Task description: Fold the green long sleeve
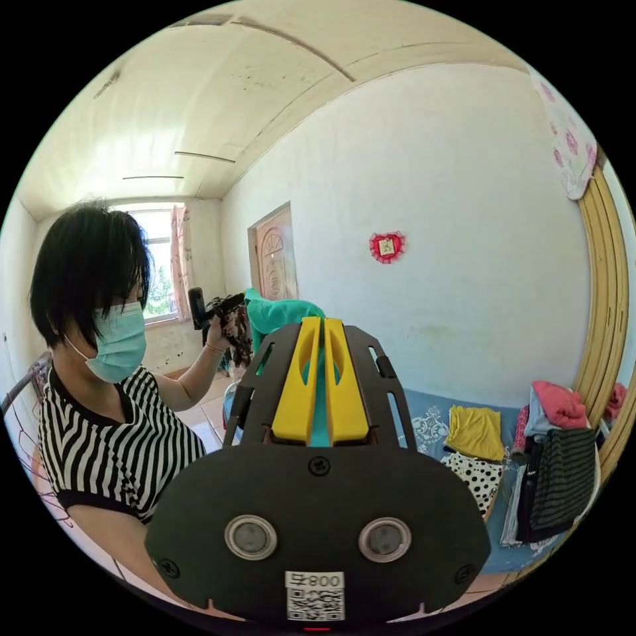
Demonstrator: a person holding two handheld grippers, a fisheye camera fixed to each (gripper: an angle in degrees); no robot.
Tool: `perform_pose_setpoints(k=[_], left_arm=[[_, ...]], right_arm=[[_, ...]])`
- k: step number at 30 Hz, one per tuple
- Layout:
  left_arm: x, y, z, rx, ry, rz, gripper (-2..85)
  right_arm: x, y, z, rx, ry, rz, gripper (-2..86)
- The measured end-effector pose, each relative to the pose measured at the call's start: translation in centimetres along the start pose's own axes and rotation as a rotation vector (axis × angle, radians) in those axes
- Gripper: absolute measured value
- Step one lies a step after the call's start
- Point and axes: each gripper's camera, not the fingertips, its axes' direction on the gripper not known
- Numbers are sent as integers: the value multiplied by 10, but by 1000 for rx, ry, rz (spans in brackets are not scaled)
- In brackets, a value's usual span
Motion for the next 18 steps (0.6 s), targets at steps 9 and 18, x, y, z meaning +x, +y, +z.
perform_pose_setpoints(k=[9, 18], left_arm=[[2, -103, -151, 55, -168, 137, 6], [-21, -164, -213, 25, -215, 203, 8]], right_arm=[[-56, -40, 37, 19, -73, -134, 4], [-53, -47, 79, 68, -121, -156, 4]])
